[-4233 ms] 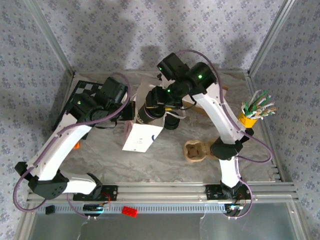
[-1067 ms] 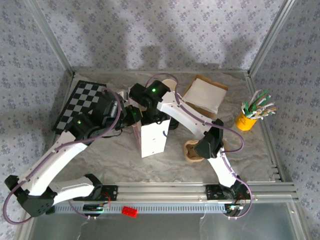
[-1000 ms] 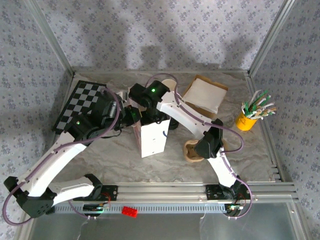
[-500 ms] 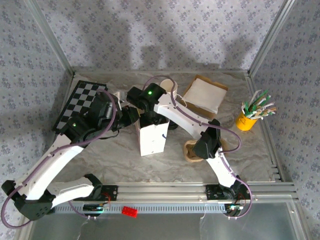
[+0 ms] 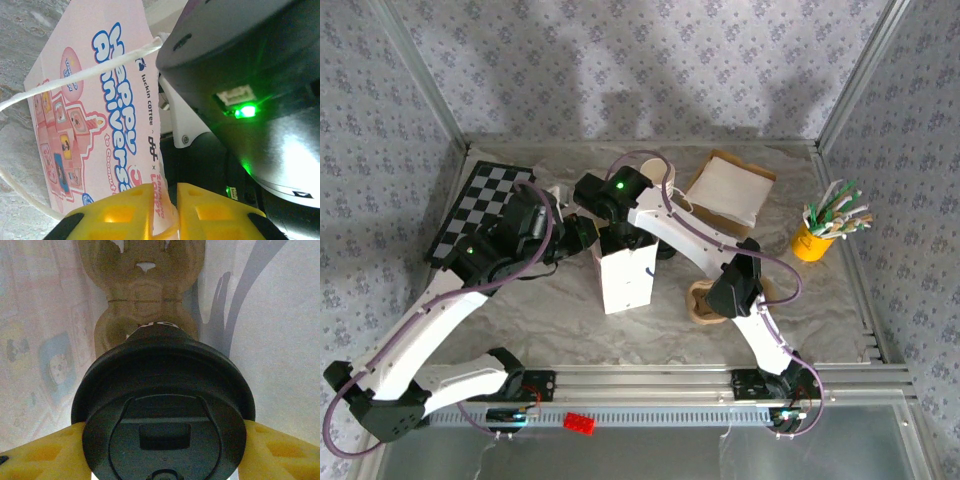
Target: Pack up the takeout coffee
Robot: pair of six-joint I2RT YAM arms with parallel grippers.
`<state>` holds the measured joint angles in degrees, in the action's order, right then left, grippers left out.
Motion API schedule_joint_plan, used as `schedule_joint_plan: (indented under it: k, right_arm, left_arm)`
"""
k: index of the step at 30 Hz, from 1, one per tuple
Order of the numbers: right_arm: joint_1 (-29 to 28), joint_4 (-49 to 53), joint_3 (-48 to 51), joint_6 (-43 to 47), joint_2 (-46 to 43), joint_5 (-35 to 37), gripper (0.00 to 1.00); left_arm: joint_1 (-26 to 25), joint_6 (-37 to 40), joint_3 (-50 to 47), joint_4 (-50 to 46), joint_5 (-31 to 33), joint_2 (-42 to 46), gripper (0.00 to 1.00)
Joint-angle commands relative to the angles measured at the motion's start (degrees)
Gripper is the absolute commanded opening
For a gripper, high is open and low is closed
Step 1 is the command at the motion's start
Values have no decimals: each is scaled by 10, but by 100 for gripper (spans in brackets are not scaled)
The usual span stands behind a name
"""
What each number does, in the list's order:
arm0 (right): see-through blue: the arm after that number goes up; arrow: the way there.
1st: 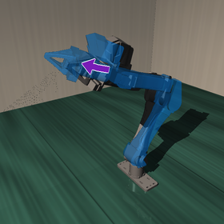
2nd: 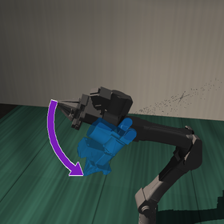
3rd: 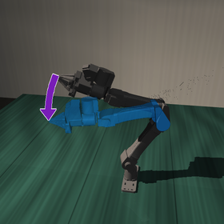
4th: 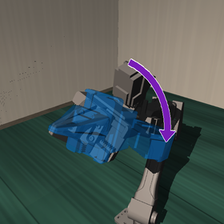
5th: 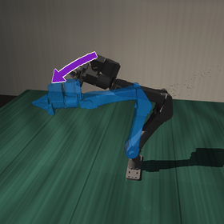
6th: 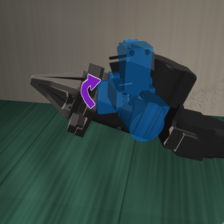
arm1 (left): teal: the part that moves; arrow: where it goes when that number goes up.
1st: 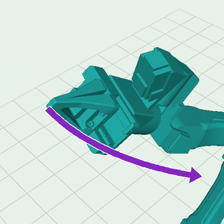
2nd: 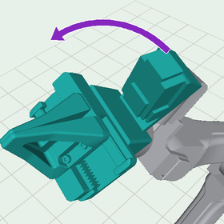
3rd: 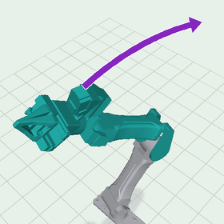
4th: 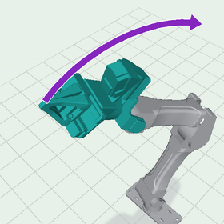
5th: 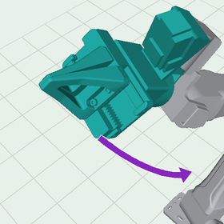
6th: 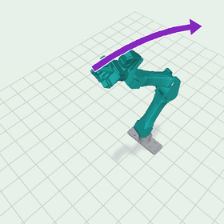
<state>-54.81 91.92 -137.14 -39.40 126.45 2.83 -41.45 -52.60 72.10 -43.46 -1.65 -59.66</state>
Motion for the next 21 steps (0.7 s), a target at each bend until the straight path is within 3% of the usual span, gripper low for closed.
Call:
schedule_joint_plan:
  k: [1,21]
  right_arm:
    - [-5,68,0,8,2,11,60]
    - [-6,33,20,11,-8,-22,60]
  left_arm:
    - [4,4,2,-1,-6,5,19]
    - [4,9,-7,8,-11,-1,15]
